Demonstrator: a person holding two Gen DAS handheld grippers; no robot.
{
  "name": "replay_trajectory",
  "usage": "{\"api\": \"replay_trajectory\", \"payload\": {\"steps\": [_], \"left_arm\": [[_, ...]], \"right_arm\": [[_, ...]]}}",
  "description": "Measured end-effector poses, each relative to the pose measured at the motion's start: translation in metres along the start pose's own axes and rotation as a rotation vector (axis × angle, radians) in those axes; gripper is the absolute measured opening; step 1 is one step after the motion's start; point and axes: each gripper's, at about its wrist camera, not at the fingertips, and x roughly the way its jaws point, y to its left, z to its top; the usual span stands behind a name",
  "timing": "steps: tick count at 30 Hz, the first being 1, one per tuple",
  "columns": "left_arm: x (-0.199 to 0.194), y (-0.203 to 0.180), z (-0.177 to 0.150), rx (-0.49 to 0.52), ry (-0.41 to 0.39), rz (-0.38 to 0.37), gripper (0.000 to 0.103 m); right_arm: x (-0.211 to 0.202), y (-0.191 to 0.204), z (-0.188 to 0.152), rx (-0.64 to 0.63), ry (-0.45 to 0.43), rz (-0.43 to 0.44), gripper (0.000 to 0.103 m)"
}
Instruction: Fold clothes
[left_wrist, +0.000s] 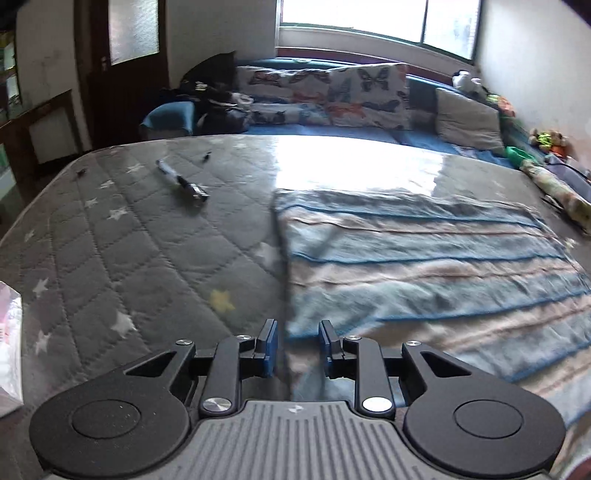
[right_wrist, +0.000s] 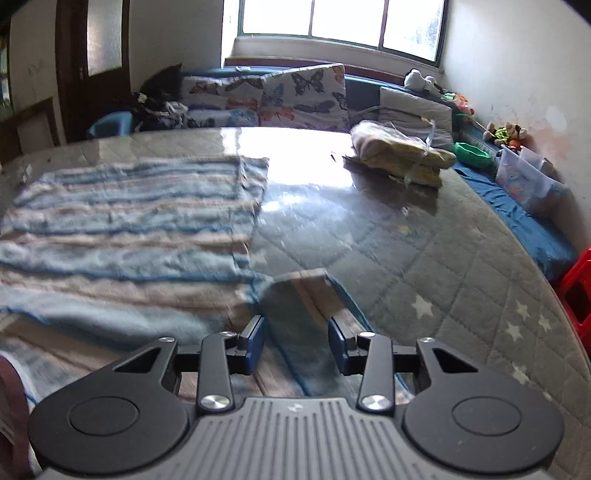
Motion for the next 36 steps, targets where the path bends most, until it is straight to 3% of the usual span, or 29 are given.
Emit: {"api": "replay_trajectory", "payload": {"steps": [5,12,20,25,30,36], "left_arm": [[-0.007,-0.012,0.014,0.030,-0.041,-0.043,0.026],[0.024,-0.029,0.024,0.105,0.006,-0.040,0.026],[0.046,-0.016,0.041,0.108,0.009,0.016,0.026],[0.050,-0.026,0.048,0.136,0.000,-0.029,0.027],[0.068,-0.034,0.056,0.185,0.006,-0.001,0.029],[0.083,-0.029,0.070,0.172,-0.003,0.013,0.042]], "right_arm": [[0.008,0.016,0.023,-0.042,-0.025,0.068,0.038],[0.045,0.042,0.050,-0.099,0.017,0.161,0.032],[0.068,0.036,0.065,-0.121,0.039,0.121,0.032],[0.085,0.046,0.082,-0.141,0.052,0.153,0.032],[0.102,0.057,0.099,-0.161,0.065,0.186,0.032],[0.131,0.056,0.122,-0.128,0.074,0.192,0.033]]}}
